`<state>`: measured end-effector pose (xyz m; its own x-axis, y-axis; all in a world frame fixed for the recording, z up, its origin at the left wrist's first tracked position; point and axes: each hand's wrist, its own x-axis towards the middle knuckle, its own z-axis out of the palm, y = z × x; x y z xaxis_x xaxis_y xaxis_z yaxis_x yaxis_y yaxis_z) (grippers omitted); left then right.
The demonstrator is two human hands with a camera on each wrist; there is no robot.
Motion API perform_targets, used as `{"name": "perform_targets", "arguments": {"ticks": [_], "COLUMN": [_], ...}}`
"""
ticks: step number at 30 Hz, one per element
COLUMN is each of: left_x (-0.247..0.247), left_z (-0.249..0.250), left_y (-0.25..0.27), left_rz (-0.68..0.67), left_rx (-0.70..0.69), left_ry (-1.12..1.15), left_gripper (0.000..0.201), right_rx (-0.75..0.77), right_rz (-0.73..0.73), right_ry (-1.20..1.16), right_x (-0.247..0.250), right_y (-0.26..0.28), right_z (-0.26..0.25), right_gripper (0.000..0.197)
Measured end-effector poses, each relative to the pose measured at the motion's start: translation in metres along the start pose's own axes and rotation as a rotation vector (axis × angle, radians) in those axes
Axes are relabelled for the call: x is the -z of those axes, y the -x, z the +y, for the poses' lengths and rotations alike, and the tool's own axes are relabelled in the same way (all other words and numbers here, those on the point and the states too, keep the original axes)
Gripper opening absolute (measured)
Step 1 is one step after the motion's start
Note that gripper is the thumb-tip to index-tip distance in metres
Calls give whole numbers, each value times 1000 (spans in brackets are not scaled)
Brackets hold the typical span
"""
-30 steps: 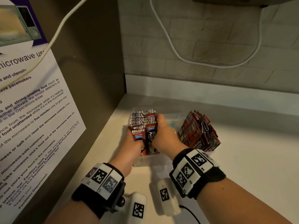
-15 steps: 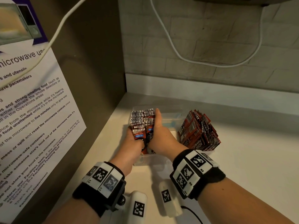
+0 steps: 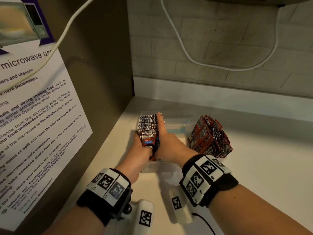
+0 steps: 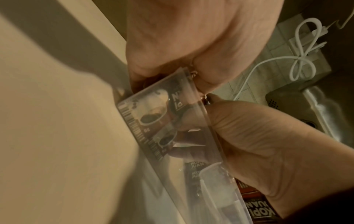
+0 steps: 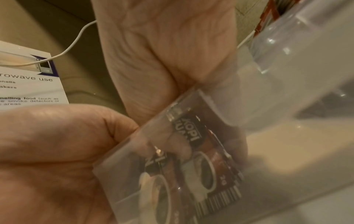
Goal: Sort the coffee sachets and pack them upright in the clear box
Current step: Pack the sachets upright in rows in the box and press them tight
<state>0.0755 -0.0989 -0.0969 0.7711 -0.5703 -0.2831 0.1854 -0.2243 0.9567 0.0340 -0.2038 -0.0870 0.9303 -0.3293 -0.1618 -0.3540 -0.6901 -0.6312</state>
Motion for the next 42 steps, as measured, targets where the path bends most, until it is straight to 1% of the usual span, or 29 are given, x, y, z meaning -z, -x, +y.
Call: {"name": "perform_targets", "arguments": {"ticks": [3, 5, 9, 12, 14, 16, 17, 18, 20, 21, 22, 23, 24, 25, 26, 27, 28, 29, 31, 34, 36, 39, 40, 42], "left_x": [1, 2, 4, 5, 7, 10, 11, 12, 12, 10, 5, -2, -12, -24, -37, -50, -62, -71, -85, -97, -101, -104, -104, -105], "left_z": [2, 3, 3, 3, 2, 6, 10, 15, 28, 36, 42, 47, 52, 54, 55, 53, 49, 45, 40, 33, 30, 28, 29, 29], "left_y": [1, 2, 1, 0, 0, 0, 1, 2, 5, 9, 11, 14, 17, 18, 17, 14, 8, 1, -12, -25, -30, -35, -36, -39], "left_rz": [-10, -13, -9, -1, 15, 62, 115, 186, 324, 363, 372, 337, 253, 120, -41, -184, -300, -372, -432, -460, -447, -435, -441, -460], "left_rx": [9, 14, 26, 37, 53, 44, 15, -40, -221, -324, -419, -480, -495, -471, -420, -354, -286, -230, -172, -158, -137, -114, -111, -92], "left_ry": [5, 6, -2, 10, 30, 77, 93, 100, 82, 72, 54, 39, 28, -6, -68, -162, -263, -359, -479, -509, -519, -568, -578, -554], "left_gripper": [65, 63, 74, 77, 80, 84, 83, 78, 61, 54, 50, 49, 51, 56, 65, 79, 96, 107, 116, 127, 130, 129, 127, 119], "right_rx": [-2, -3, -13, -26, -42, -73, -90, -97, -83, -75, -74, -80, -93, -110, -132, -153, -176, -202, -246, -293, -285, -236, -218, -192], "right_rz": [18, 21, 11, 11, 11, 10, 30, 83, 262, 362, 452, 525, 569, 573, 534, 462, 375, 290, 172, 68, 15, -17, -19, -11], "right_ry": [24, 28, 22, 12, 15, -29, -63, -80, -75, -103, -157, -213, -248, -260, -255, -245, -239, -246, -254, -256, -256, -285, -278, -181], "right_x": [-1, -1, 3, 8, 14, 28, 39, 51, 78, 90, 102, 113, 122, 129, 135, 138, 139, 138, 132, 119, 111, 105, 104, 102], "right_y": [-2, -2, 2, 6, 12, 22, 28, 34, 46, 52, 57, 62, 67, 71, 75, 78, 82, 85, 90, 91, 90, 83, 80, 74], "right_z": [0, -1, -3, -7, -11, -15, -17, -18, -14, -9, -3, 4, 12, 20, 28, 36, 42, 47, 56, 65, 72, 79, 80, 80], "right_gripper": [117, 120, 125, 127, 128, 124, 118, 107, 81, 69, 60, 55, 53, 56, 63, 73, 84, 96, 115, 131, 133, 130, 131, 135]}}
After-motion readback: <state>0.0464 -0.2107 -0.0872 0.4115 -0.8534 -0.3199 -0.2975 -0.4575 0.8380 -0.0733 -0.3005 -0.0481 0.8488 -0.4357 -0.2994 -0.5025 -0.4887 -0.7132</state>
